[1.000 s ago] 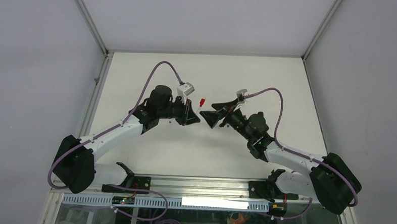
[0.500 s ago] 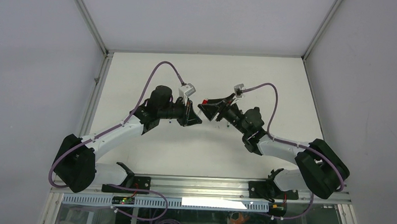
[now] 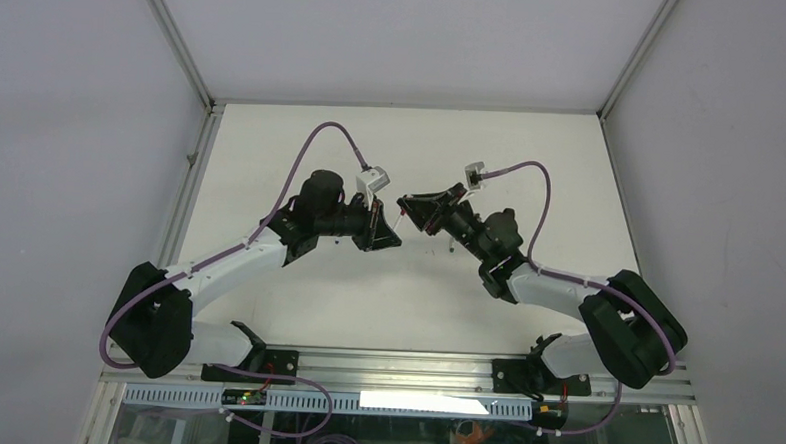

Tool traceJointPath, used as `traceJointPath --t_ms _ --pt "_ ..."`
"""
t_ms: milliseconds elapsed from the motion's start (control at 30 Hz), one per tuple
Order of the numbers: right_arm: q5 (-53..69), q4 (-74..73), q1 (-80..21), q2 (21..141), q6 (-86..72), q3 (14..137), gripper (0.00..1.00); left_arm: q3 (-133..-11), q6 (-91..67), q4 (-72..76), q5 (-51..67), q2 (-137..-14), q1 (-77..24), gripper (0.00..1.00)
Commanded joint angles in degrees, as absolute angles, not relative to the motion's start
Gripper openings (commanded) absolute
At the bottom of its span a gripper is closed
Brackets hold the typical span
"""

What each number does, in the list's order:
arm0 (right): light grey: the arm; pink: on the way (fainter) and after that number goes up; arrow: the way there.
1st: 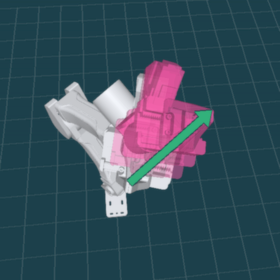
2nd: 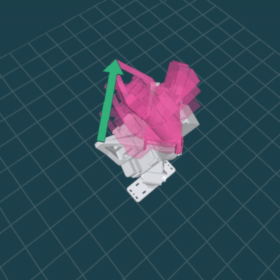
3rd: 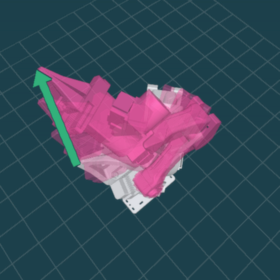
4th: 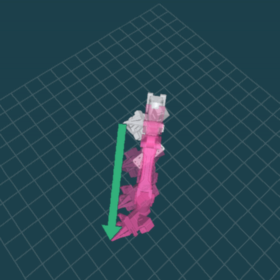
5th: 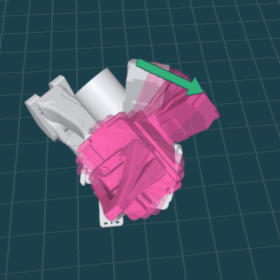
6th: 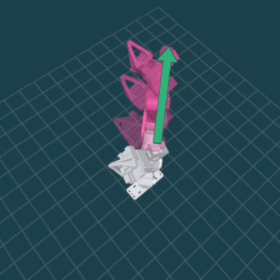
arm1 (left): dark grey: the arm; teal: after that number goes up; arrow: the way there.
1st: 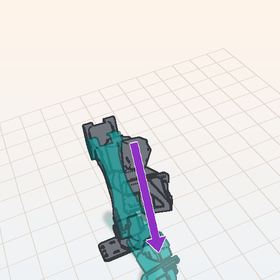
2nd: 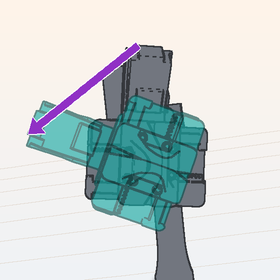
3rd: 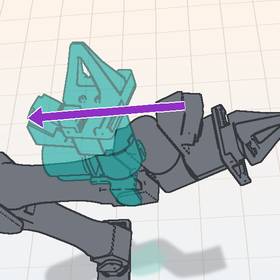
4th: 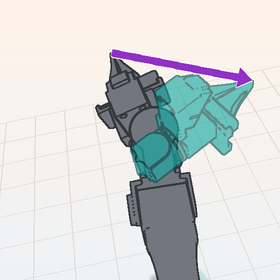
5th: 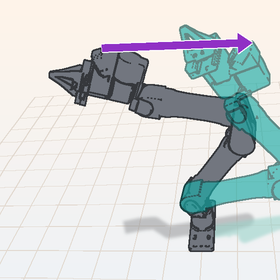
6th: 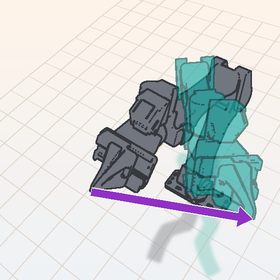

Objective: Insert the pens into the pen caps

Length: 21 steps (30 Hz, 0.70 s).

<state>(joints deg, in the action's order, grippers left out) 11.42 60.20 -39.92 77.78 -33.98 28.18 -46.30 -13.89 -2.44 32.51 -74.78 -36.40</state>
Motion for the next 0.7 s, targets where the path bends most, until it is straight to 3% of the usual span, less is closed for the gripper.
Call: traceJointPath --t_ms 0,200,667 --pt "13.6 64.0 -40.1 78.0 -34.4 30.7 0.25 -46.7 -12.5 -0.2 33.3 -74.8 -36.9 0.00" --pt "14.0 62.7 -40.1 78.1 -34.7 30.9 0.00 -47.3 -11.9 -0.2 31.6 -73.7 -36.9 0.00" --pt "13.9 62.9 -40.4 80.1 -38.9 28.9 0.00 -51.7 -8.1 5.1 18.7 -69.2 -36.9 0.00"
